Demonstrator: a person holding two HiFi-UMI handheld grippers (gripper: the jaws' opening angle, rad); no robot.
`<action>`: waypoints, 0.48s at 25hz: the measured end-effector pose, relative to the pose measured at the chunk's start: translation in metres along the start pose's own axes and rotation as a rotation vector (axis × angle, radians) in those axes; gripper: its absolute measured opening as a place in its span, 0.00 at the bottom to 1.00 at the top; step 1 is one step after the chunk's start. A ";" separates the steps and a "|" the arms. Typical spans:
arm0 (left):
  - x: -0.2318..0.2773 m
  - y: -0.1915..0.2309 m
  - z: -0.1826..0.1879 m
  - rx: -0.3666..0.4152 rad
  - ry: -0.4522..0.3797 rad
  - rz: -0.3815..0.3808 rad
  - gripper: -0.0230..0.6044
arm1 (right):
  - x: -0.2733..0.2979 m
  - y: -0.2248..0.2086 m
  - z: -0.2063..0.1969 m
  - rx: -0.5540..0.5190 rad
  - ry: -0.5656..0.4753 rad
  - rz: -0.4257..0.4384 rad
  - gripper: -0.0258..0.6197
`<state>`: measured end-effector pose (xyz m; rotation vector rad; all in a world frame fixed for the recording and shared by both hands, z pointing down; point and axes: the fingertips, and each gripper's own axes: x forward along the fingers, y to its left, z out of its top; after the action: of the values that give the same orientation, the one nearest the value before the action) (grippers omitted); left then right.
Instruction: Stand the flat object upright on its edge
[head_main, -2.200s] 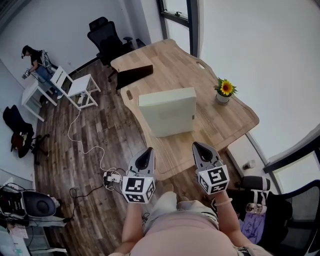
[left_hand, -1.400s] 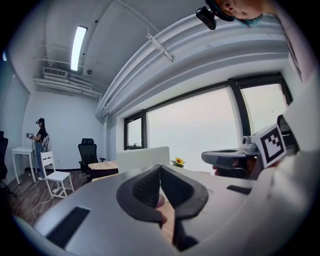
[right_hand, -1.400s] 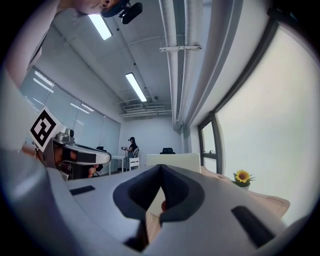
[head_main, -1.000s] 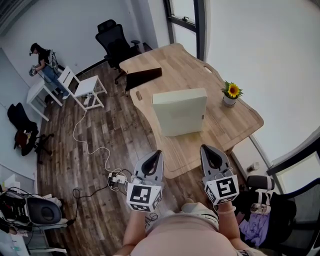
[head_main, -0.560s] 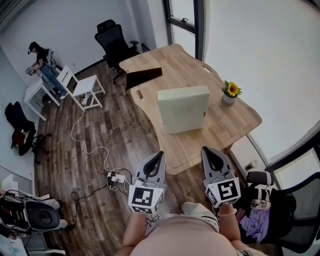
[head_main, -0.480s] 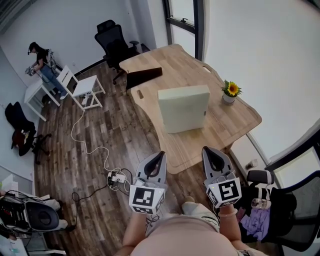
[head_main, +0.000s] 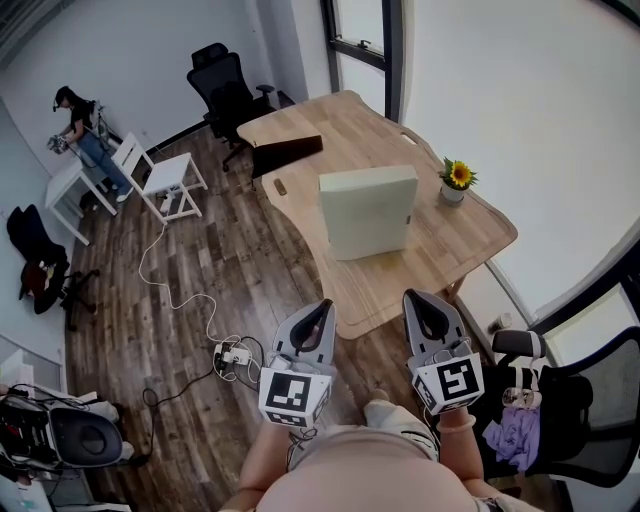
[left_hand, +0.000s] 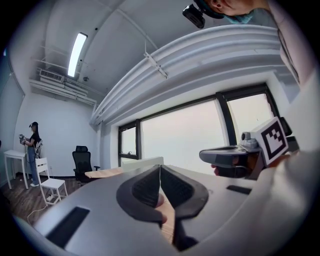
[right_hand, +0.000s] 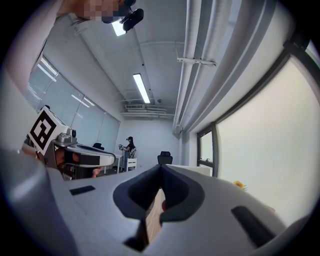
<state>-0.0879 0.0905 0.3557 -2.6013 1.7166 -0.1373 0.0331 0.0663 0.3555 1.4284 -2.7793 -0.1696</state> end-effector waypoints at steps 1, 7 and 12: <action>-0.002 0.001 0.001 0.001 -0.002 -0.001 0.05 | -0.001 0.002 0.001 0.000 0.000 -0.001 0.04; -0.017 0.000 0.005 -0.008 -0.026 -0.004 0.05 | -0.010 0.017 0.004 -0.003 0.000 -0.002 0.04; -0.028 -0.001 0.004 -0.012 -0.026 -0.002 0.05 | -0.017 0.027 0.005 -0.003 0.005 -0.007 0.04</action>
<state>-0.0979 0.1162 0.3502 -2.6013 1.7119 -0.0923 0.0213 0.0962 0.3542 1.4362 -2.7698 -0.1698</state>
